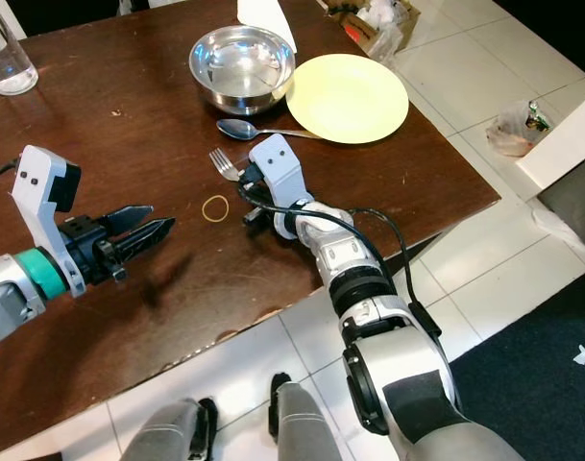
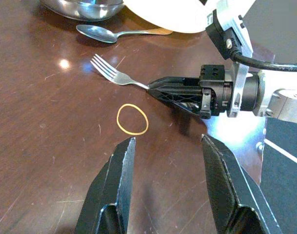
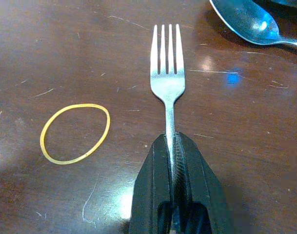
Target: Setting the table
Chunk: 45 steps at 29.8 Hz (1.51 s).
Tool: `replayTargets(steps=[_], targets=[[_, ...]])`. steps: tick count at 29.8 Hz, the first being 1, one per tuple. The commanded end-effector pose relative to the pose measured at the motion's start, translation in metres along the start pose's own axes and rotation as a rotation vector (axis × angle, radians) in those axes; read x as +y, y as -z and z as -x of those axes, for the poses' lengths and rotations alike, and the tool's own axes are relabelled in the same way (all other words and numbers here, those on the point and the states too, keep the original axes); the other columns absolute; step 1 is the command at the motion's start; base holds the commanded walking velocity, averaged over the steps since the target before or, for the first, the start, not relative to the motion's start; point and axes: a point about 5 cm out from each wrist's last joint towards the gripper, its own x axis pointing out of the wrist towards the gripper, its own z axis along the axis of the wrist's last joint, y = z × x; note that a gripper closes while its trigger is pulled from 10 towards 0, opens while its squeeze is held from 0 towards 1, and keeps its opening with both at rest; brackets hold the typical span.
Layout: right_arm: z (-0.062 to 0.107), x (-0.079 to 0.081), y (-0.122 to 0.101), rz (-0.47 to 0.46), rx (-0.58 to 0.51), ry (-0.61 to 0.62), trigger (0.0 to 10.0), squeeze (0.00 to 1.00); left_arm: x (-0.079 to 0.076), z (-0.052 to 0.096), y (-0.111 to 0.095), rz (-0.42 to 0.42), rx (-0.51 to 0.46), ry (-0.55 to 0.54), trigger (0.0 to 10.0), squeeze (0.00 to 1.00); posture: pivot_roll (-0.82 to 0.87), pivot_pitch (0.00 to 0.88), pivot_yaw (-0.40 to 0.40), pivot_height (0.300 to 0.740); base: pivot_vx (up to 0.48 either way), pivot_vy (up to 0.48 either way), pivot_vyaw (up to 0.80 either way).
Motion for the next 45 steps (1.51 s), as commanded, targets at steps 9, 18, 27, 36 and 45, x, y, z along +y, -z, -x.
replayTargets(steps=[9,18,27,36,45], targets=[[0.011,-0.002,-0.023,-0.161,-0.258,-0.015,0.0,0.00,0.001,0.006,-0.004,0.049,-0.038,0.002,10.0,0.00,0.01,0.176,0.048,0.740,0.000,0.000,0.00],[0.050,0.020,-0.101,-0.310,-0.700,-0.260,10.0,0.00,-0.014,0.006,-0.027,0.127,-0.187,0.137,10.0,0.00,0.00,0.155,0.052,0.740,0.000,0.000,0.00],[0.063,0.041,-0.112,-0.418,-0.802,-0.459,10.0,0.00,-0.025,0.010,-0.062,0.218,-0.390,0.267,10.0,1.00,0.00,0.151,0.055,0.740,0.000,0.000,0.00],[0.072,0.057,-0.120,-0.350,-0.780,-0.581,10.0,0.00,-0.014,0.027,-0.086,0.076,-0.396,0.234,10.0,0.00,0.01,0.154,0.051,0.740,0.000,0.000,0.00],[0.069,0.068,-0.124,-0.098,-0.715,-0.605,10.0,0.00,-0.020,0.037,-0.096,-0.112,-0.309,0.296,10.0,0.00,0.01,0.155,0.047,0.740,0.000,0.000,0.00]])
